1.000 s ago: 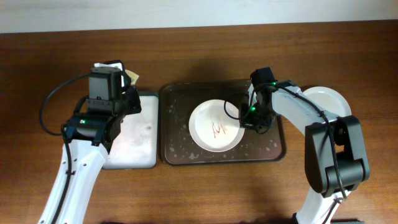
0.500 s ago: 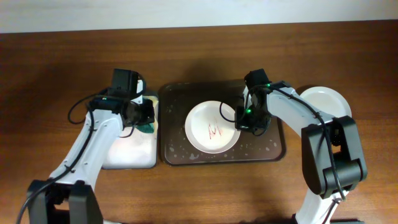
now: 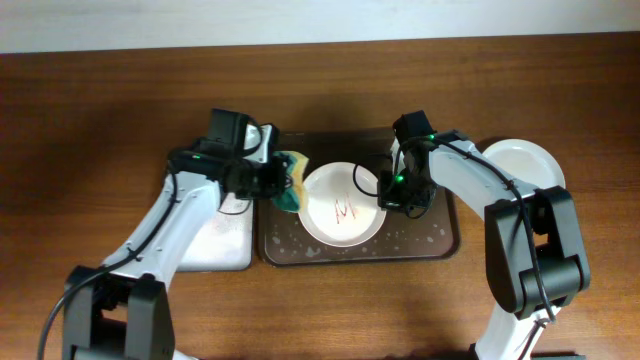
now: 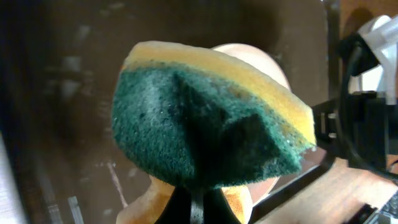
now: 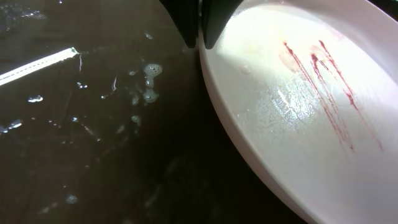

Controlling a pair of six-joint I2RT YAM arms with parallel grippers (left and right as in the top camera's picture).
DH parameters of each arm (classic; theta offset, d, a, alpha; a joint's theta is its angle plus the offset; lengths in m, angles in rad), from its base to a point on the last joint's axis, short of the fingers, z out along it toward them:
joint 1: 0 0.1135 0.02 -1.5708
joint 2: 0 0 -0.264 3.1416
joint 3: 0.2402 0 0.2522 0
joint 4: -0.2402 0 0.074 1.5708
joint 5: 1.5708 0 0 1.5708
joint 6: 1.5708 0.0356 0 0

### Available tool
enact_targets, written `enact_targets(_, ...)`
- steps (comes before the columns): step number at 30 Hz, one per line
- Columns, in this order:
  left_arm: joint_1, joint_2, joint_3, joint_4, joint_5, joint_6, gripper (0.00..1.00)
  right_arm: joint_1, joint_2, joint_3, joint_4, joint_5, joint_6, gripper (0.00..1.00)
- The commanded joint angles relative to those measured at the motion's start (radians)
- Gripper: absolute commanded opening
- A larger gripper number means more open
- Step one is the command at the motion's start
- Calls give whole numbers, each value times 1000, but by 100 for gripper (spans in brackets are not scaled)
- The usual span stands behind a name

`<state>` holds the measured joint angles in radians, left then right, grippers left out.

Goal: Clean dirty plates on tray and stack at the side
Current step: 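Scrub the pink plate with the sponge in the left gripper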

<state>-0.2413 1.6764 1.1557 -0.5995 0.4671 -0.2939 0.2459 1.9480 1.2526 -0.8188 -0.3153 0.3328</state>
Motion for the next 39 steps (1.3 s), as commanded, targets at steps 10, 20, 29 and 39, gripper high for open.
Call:
enact_targets(10, -343, 185, 5, 183, -293, -390, 0, 57, 8, -11, -13, -96, -1, 4)
enact_targets(20, -314, 246, 5, 44, -461, -417, 0, 57, 8, -11, -19, -96, 2, 4)
enact_targets(29, -248, 242, 52, 73, -141, -91, 0, 57, 8, -11, -18, -95, 2, 4)
enact_targets(39, -299, 334, 52, 225, -278, -324, 0, 57, 8, -11, -24, -95, 2, 4)
